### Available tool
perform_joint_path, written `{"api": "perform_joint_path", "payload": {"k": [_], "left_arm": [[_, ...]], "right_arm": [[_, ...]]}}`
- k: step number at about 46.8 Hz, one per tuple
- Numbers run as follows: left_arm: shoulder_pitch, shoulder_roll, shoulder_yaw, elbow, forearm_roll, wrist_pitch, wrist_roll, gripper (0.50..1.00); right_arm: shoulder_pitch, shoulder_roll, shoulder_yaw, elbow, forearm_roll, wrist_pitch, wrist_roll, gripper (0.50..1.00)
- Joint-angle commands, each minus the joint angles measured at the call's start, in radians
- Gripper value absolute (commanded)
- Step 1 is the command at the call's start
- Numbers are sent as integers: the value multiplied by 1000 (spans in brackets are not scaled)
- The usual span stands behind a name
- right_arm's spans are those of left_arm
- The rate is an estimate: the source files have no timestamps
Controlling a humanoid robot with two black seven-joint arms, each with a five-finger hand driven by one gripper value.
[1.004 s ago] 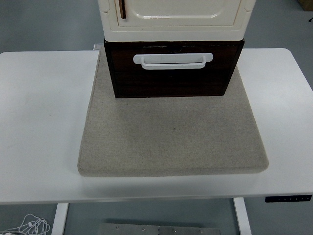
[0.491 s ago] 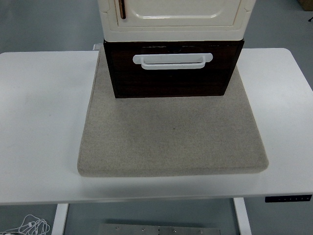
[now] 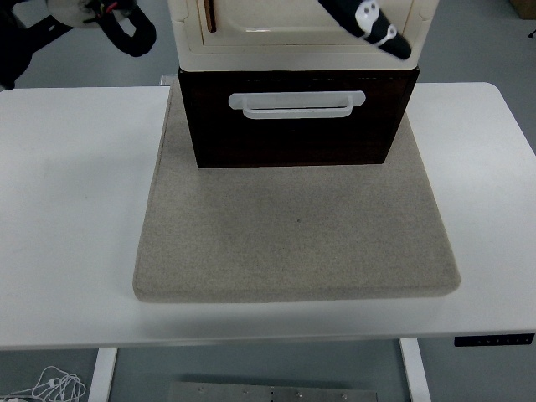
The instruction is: Open the drawer under the combination cabinet
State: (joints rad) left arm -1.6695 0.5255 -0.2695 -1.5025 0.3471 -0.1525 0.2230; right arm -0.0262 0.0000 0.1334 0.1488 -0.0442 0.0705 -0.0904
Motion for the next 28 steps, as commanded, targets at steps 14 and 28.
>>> {"api": "perform_joint_path", "payload": {"k": [14,28], "left_arm": [[-3,-9,170,-68,15,36,134,1000],[-3,-10,220,-56,9,42,211,1000]], "right_arm": [[0,0,0,0,0,0,0,926],[0,0,0,0,0,0,0,926]]}}
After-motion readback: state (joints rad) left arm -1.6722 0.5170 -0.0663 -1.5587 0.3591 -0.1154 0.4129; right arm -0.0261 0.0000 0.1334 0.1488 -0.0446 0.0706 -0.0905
